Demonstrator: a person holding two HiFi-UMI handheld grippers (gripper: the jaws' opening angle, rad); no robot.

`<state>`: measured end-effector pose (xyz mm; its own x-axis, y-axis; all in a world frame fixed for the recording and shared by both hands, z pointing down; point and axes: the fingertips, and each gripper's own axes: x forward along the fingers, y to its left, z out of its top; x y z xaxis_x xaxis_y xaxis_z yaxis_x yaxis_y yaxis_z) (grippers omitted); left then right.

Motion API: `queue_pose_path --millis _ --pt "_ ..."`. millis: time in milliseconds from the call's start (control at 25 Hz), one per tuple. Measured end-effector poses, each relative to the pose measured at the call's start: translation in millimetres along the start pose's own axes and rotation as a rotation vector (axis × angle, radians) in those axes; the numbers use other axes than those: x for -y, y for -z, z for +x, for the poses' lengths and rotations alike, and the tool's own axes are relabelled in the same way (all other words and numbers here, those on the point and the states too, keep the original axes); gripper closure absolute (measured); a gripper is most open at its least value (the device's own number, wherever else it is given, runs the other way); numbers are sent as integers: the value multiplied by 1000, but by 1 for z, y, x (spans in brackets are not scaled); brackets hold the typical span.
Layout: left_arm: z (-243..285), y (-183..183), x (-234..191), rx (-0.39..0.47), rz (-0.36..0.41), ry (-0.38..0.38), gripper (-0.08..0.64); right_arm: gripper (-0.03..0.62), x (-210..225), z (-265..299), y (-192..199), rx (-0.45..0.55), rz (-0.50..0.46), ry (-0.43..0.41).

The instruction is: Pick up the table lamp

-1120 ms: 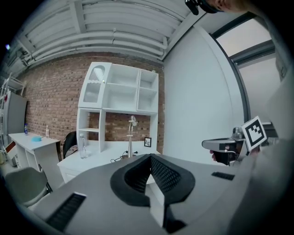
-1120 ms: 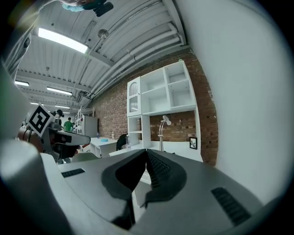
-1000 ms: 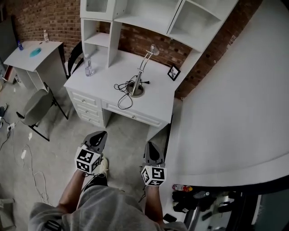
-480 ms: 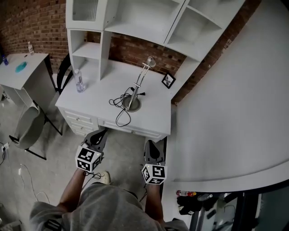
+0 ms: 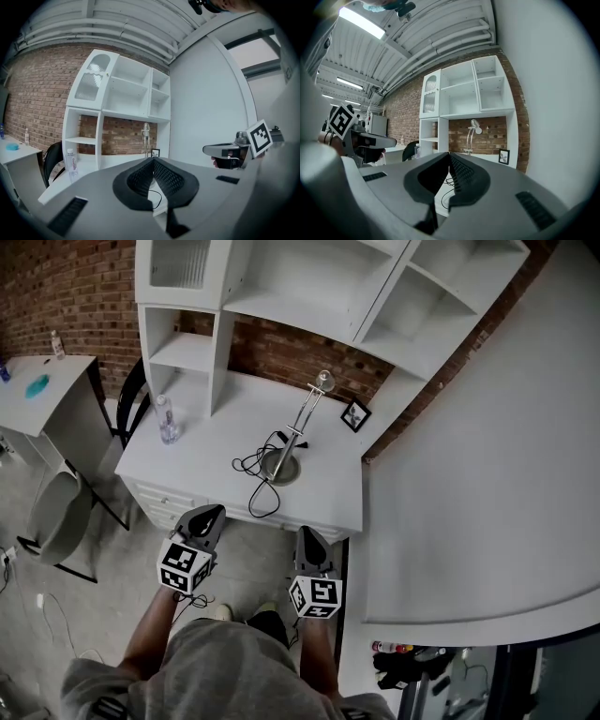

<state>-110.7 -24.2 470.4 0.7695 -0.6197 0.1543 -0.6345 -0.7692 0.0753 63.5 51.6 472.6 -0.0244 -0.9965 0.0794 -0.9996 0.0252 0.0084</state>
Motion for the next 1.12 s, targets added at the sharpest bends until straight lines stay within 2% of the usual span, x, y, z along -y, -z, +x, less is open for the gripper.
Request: queue_pose_path --millis 240,520,720,1120 --pt "5 4 -28 -21 -31 -26 555 569 -6 28 0 -13 2 -18" --pt "32 7 -54 -26 -39 -58 555 569 7 74 6 -23 12 -32" --pt "68 5 -77 -18 -52 -87 555 569 24 114 9 -15 21 -42" --pt "146 -11 -106 -43 -26 -64 555 569 64 190 6 -23 20 -35"
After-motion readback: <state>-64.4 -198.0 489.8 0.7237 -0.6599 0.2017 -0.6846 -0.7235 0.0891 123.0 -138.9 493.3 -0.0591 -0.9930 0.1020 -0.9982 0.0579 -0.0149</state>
